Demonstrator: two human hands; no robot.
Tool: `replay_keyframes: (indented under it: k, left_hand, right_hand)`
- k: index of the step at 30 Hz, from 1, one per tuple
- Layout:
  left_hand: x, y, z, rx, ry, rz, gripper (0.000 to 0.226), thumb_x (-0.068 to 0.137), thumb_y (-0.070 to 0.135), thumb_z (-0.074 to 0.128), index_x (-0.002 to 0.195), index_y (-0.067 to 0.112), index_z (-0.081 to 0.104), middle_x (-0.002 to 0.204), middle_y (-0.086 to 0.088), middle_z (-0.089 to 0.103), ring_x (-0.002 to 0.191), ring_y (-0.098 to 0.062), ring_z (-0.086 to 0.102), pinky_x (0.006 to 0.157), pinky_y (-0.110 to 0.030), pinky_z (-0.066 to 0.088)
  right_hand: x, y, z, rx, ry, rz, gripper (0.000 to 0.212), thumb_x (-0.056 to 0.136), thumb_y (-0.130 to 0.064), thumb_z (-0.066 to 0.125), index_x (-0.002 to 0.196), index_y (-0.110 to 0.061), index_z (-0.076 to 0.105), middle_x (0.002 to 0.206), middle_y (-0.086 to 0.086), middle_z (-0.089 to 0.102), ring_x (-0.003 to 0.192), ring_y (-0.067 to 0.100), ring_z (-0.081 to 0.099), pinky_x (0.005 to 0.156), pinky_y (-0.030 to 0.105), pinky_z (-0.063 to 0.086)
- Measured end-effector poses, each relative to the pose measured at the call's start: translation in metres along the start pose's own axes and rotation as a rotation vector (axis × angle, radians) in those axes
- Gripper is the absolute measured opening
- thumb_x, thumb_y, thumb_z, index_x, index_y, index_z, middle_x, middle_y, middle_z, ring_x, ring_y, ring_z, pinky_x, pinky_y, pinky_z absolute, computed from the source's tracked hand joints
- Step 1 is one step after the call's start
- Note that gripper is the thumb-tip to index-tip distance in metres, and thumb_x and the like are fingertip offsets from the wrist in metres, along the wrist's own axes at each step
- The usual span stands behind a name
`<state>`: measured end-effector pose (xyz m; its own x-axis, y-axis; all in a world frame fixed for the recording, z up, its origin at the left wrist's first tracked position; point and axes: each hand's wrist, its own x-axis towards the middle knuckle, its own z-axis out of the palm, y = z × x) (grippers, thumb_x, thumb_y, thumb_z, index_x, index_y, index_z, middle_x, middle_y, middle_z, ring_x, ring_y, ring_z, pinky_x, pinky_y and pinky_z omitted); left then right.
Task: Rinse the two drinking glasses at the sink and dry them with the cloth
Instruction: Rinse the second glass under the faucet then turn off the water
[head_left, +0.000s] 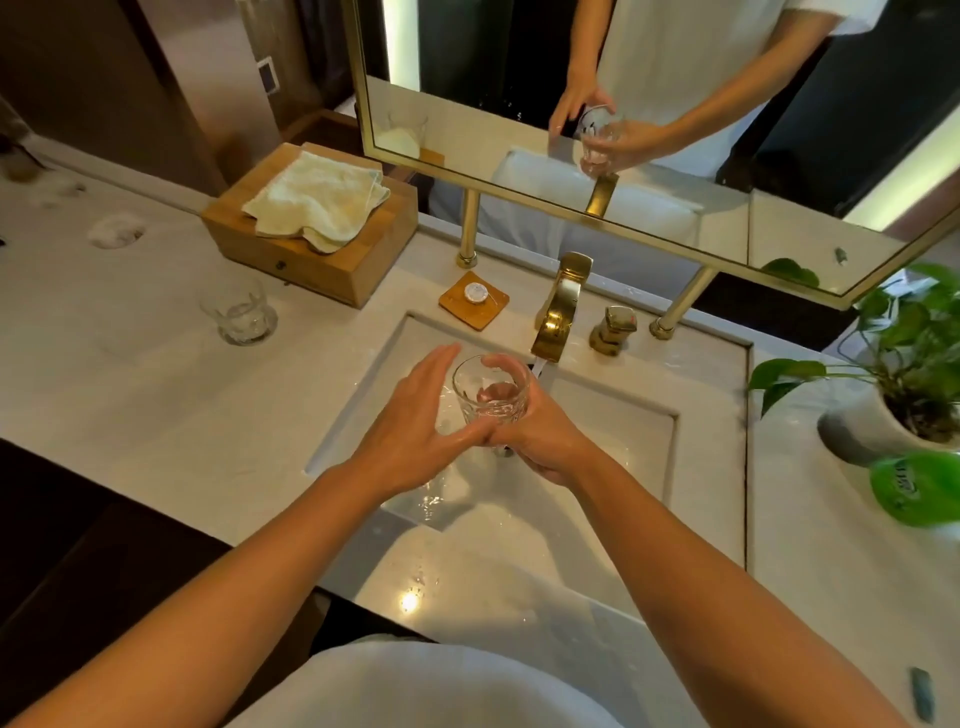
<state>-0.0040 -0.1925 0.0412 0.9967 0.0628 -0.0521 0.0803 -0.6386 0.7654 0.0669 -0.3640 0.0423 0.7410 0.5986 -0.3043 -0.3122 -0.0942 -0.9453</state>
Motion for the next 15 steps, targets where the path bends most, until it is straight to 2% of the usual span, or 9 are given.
replay_keyframes:
  k: [2,5,8,10,12,15]
  left_hand:
    - [0.012,0.016,-0.006,0.064,-0.061,0.079,0.097,0.081,0.062,0.068,0.156,0.037,0.012,0.160,0.003,0.028,0.143,-0.019,0.033,0.113,-0.041,0.039]
    - [0.022,0.028,-0.013,0.078,-0.108,0.088,0.093,0.081,0.053,0.073,0.156,0.037,0.020,0.144,0.000,0.043,0.124,-0.018,0.051,0.102,-0.038,0.049]
    - [0.027,0.024,-0.025,0.094,-0.156,0.038,0.090,0.075,0.049,0.078,0.152,0.034,0.033,0.133,0.002,0.048,0.107,-0.015,0.057,0.094,-0.037,0.055]
    - [0.027,0.018,-0.032,0.120,-0.181,0.026,0.086,0.072,0.043,0.079,0.148,0.031,0.041,0.133,0.001,0.050,0.109,-0.015,0.057,0.093,-0.037,0.055]
    - [0.023,0.010,-0.039,0.180,-0.182,0.001,0.081,0.072,0.037,0.080,0.145,0.030,0.045,0.134,0.000,0.049,0.112,-0.016,0.054,0.095,-0.037,0.053]
    - [0.011,-0.009,-0.051,0.254,-0.094,-0.099,0.074,0.072,0.036,0.083,0.138,0.032,0.049,0.131,-0.001,0.046,0.114,-0.019,0.053,0.094,-0.034,0.051]
  right_hand:
    - [-0.002,-0.004,0.005,-0.064,-0.012,-0.019,0.088,0.067,0.023,0.073,0.137,-0.020,0.045,0.112,0.004,0.055,0.091,0.013,0.065,0.065,0.024,0.057]
    - [-0.001,-0.005,0.012,-0.201,-0.016,-0.054,0.090,0.068,0.016,0.079,0.137,-0.025,0.040,0.115,0.001,0.055,0.096,0.015,0.063,0.079,0.037,0.062]
    - [0.006,0.002,0.020,-0.305,-0.010,-0.054,0.092,0.068,0.006,0.085,0.136,-0.030,0.034,0.119,-0.002,0.054,0.096,0.018,0.065,0.086,0.044,0.060]
    - [0.013,0.013,0.030,-0.401,0.004,-0.062,0.097,0.068,-0.011,0.090,0.139,-0.032,0.029,0.124,-0.001,0.054,0.101,0.022,0.066,0.087,0.044,0.060]
    - [0.017,0.029,0.047,-0.477,0.068,-0.052,0.100,0.069,-0.028,0.090,0.144,-0.032,0.024,0.135,0.003,0.052,0.113,0.020,0.062,0.094,0.039,0.056]
    - [0.005,0.063,0.074,-0.584,0.111,0.011,0.087,0.086,-0.044,0.073,0.153,-0.028,0.020,0.146,0.001,0.041,0.127,0.016,0.048,0.100,0.030,0.043]
